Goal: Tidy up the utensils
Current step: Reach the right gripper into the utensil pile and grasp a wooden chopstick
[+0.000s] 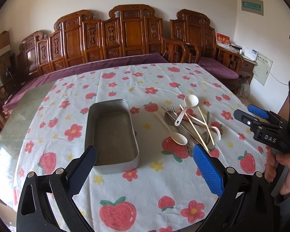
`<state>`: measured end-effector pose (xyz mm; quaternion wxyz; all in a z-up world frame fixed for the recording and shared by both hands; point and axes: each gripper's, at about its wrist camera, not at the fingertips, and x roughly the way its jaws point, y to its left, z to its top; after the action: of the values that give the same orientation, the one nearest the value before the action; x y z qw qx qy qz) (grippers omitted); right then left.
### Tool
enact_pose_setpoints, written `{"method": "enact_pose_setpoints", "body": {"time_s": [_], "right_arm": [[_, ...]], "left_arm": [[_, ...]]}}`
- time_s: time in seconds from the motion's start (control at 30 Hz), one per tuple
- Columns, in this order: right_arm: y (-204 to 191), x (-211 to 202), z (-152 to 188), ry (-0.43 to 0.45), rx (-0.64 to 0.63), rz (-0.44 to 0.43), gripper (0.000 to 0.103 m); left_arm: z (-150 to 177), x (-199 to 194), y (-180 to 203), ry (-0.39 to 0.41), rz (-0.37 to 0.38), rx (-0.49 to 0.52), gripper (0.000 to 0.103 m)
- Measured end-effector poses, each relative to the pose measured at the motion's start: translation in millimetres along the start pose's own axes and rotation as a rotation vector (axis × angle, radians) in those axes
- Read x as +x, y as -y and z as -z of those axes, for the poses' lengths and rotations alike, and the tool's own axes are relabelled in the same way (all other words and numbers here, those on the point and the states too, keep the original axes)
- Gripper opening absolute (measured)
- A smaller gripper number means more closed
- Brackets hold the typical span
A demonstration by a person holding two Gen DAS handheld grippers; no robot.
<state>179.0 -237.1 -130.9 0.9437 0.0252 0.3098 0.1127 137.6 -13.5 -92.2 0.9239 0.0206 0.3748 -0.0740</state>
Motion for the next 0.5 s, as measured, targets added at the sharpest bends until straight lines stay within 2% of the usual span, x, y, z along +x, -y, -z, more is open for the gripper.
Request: {"method": "enact_pose_setpoints", "body": {"time_s": [0.13, 0.27, 0.5], "right_arm": [[14.1, 21.0, -8.3, -0.013, 0.003, 0.017, 0.081], [24.9, 44.0, -9.5, -0.045, 0.006, 0.023, 0.071], [16.7, 81.8, 13.1, -0.14, -0.012, -0.053, 0.051]], "left_arm": [[-5.0, 12.6, 3.4, -0.021, 0.026, -0.006, 0.096], [-9.5, 24.4, 9.7, -0.033, 0.029, 0.011, 0.096], [-6.6, 53.3, 17.4, -0.071, 0.029, 0.006, 0.096]]}}
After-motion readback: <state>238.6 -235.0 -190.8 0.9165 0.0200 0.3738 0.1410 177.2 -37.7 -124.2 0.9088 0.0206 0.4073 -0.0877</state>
